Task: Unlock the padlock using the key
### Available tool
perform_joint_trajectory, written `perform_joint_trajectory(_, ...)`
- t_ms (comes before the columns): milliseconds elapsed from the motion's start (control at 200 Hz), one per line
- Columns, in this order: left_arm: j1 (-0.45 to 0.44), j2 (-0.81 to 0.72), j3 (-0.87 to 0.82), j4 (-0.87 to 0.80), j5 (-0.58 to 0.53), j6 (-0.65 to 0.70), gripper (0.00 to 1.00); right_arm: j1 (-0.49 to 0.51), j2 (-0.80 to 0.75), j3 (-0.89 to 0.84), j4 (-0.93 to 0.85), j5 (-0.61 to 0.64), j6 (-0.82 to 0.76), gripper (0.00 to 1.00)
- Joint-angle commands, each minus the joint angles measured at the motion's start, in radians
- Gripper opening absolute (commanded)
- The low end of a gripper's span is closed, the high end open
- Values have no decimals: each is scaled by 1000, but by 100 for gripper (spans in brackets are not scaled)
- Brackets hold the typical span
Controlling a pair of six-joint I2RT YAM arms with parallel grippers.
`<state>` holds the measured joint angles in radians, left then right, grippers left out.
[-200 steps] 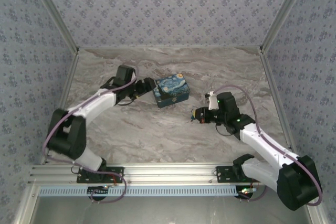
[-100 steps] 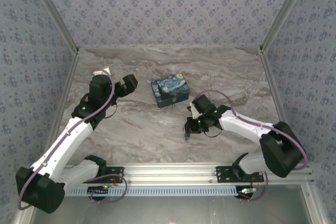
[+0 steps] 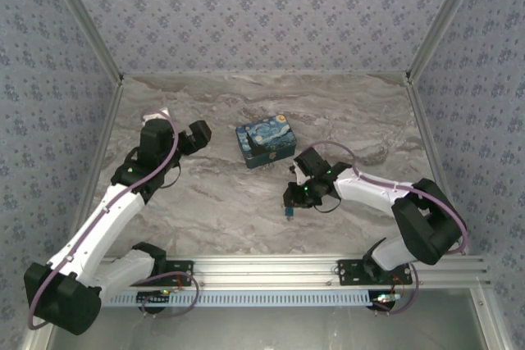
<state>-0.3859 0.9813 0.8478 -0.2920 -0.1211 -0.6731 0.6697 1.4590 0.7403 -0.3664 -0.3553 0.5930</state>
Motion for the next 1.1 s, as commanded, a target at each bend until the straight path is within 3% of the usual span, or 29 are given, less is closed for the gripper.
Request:
perform_joint_trajectory(0,5,-31,10,-22,-27,32,99,-13,-42,3,3,38,1,28)
perform_joint_trajectory(215,7,-72,27,-54,-81,72,99,-59,-167,38,-68,133,-57,34)
perform_joint_trajectory(430,9,-154,-2,-62,-203,136,99,-176,-415,-9,-66,200,-117,38)
perform_joint_trajectory(505,8,-186,-14,-68,-257,173,99,-242,-525,-41,-58,215,-137,44)
perform_joint_trajectory(635,10,-237,-49,-67,-362,249,99,-358,-684,-98,-34,220,-213,69)
perform_joint_trajectory(705,12,-254,-70,-57,-416,294,99,-413,-723,-112,-35,230,-259,78)
perform_joint_trajectory(924,15,-288,-189,76,-522,480,99,-533,-738,-153,37,289,-386,93)
perform_joint_trajectory(1094,16,-280,-268,99,-521,474,100,-556,-769,-270,230,357,-504,97)
